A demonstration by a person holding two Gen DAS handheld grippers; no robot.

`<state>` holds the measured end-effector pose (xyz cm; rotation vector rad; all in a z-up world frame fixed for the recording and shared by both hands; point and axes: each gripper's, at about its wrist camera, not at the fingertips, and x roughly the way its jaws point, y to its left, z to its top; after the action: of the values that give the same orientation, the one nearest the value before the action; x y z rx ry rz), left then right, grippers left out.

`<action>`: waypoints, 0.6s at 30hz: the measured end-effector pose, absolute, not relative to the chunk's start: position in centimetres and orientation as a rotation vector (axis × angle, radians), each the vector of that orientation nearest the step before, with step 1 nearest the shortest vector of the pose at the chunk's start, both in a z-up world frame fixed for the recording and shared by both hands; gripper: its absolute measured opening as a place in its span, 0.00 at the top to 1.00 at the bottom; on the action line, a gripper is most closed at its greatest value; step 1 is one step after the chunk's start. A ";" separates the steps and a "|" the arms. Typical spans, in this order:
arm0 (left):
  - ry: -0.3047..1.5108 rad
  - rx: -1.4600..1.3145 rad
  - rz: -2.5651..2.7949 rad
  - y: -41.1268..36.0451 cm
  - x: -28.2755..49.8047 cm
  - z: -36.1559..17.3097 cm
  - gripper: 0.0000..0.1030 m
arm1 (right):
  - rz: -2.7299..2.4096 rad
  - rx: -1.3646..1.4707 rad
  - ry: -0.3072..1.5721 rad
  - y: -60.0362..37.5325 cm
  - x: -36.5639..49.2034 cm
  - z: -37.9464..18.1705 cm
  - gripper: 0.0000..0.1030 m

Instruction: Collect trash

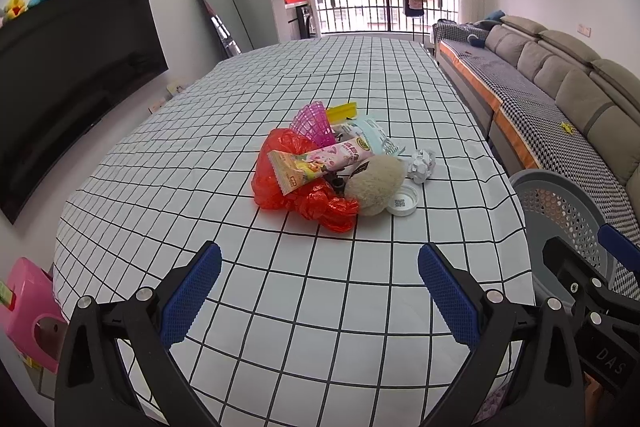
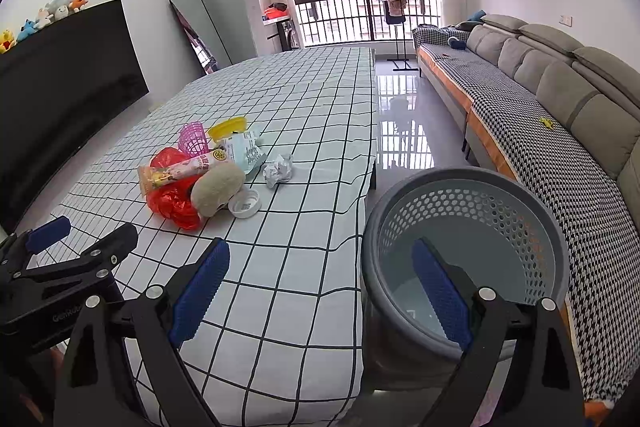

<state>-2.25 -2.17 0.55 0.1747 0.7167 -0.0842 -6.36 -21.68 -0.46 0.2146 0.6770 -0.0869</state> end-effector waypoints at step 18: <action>0.722 0.174 -0.084 -2.2 -2.2 0.6 0.06 | -0.088 0.214 0.678 -21.8 -6.4 -0.5 0.14</action>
<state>-2.24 -2.19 0.58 0.1743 0.7222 -0.0838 -6.39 -21.76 -0.51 0.2142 0.6782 -0.0878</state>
